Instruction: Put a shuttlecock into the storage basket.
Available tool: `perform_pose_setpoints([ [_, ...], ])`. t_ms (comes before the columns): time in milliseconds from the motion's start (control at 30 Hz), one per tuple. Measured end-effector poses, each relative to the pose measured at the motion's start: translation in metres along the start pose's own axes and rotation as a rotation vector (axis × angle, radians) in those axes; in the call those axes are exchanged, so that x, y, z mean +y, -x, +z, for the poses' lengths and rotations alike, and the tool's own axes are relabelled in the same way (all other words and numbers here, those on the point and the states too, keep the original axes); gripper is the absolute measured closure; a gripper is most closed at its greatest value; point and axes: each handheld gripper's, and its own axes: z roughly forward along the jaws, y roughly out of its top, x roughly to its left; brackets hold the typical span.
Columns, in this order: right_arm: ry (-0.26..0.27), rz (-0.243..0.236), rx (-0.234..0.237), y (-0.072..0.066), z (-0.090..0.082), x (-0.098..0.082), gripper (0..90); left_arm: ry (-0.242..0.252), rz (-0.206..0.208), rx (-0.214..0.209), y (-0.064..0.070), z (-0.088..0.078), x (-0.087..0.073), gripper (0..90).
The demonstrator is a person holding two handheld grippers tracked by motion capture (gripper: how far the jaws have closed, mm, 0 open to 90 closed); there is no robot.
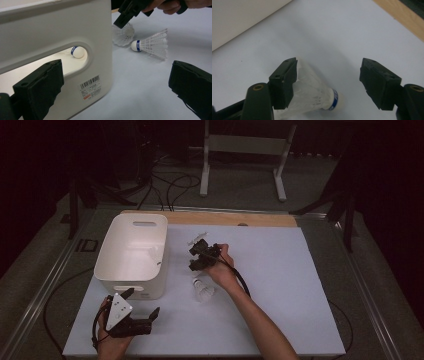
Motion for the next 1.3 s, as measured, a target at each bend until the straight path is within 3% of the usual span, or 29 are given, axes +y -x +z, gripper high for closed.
perform_pose_setpoints([
  [200, -0.014, 0.008, -0.022, 0.011, -0.008, -0.008, 39.5, 0.002, 0.000, -0.001, 0.000, 0.000, 0.000, 0.5],
  [433, -0.016, 0.037, -0.007, 0.025, -0.013, -0.017, 53.7, -0.003, 0.003, 0.000, 0.000, 0.001, 0.000, 0.5],
  [700, -0.025, 0.068, 0.068, 0.034, -0.015, -0.023, 75.8, -0.005, 0.003, -0.001, 0.001, 0.001, 0.000, 0.5],
  [767, -0.029, 0.087, 0.090, 0.035, -0.014, -0.024, 77.5, -0.005, 0.003, -0.001, 0.001, 0.001, 0.000, 0.5],
  [1000, -0.043, 0.100, 0.087, 0.037, -0.013, -0.027, 87.6, -0.006, 0.003, -0.001, 0.001, 0.002, 0.000, 0.5],
  [1300, -0.028, 0.108, 0.083, 0.040, -0.017, -0.028, 89.1, -0.005, 0.003, 0.000, 0.001, 0.001, 0.000, 0.5],
])
